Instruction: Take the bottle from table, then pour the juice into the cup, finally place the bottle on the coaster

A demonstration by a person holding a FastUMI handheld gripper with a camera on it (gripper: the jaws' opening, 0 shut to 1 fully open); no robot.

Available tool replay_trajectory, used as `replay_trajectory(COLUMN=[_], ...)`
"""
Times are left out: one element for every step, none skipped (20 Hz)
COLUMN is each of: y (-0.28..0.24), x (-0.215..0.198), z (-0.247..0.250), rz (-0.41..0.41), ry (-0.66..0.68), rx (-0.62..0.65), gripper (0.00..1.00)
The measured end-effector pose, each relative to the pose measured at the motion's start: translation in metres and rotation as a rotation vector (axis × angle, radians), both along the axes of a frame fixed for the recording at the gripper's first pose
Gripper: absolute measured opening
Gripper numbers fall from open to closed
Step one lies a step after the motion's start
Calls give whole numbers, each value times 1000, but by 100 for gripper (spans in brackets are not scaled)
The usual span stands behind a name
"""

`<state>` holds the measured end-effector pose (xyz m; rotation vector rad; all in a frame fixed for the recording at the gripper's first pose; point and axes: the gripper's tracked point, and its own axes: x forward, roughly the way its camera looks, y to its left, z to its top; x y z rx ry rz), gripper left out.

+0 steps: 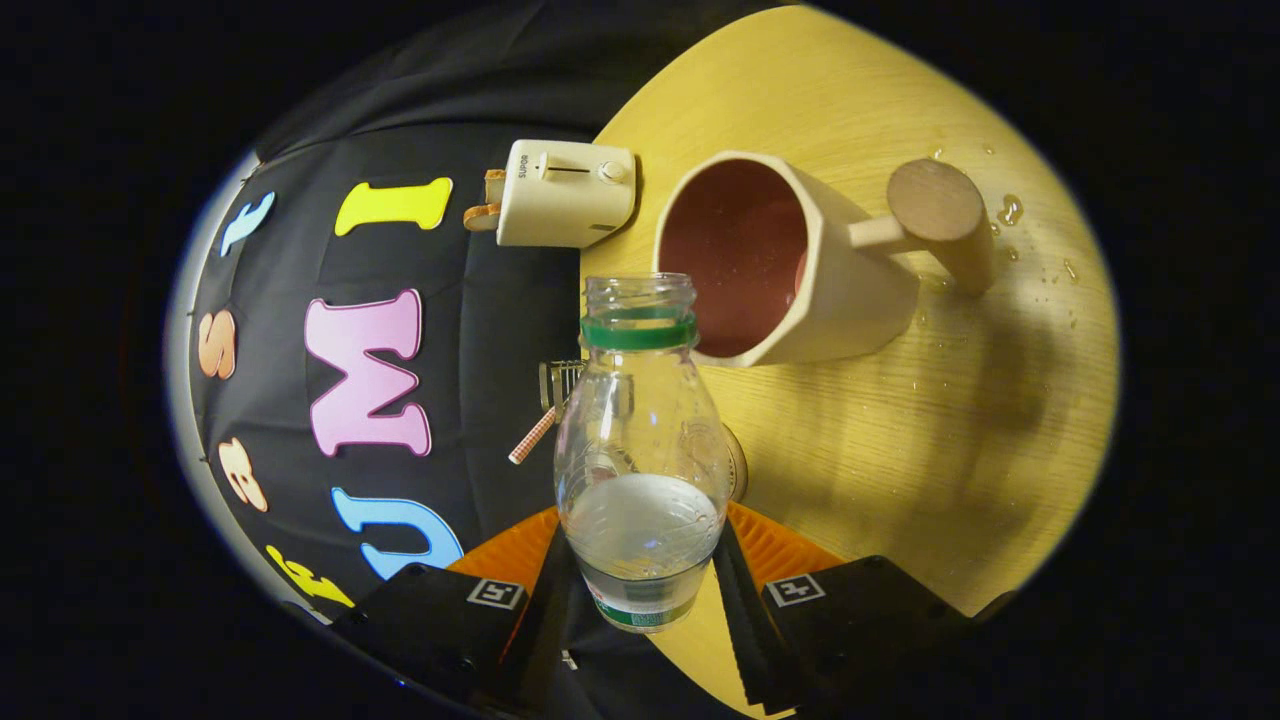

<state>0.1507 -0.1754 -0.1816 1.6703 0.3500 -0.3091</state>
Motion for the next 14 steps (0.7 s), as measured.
replay_trajectory(y=[-1,1,2,1,2,3,3,3,2,1,0,-1,-3,-3], x=[2,2,2,2,4,6,7,7,7,8,9,9,10,10], z=[2,2,1,3,3,5,6,7,7,8,8,8,9,10], rz=[-3,-3,1,1,0,0,-2,-3,-8,-15,-22,-29,-35,-40], ry=[-5,-8,-8,-8,-9,-12,-15,-15,-13,-13,-14,-13,-12,-14], rx=[19,36,53,69,89,108,123,132,142,153,164,172,180,189], gripper=[73,72,72,72,72,72,72,72,73,72,72,72,72,72])
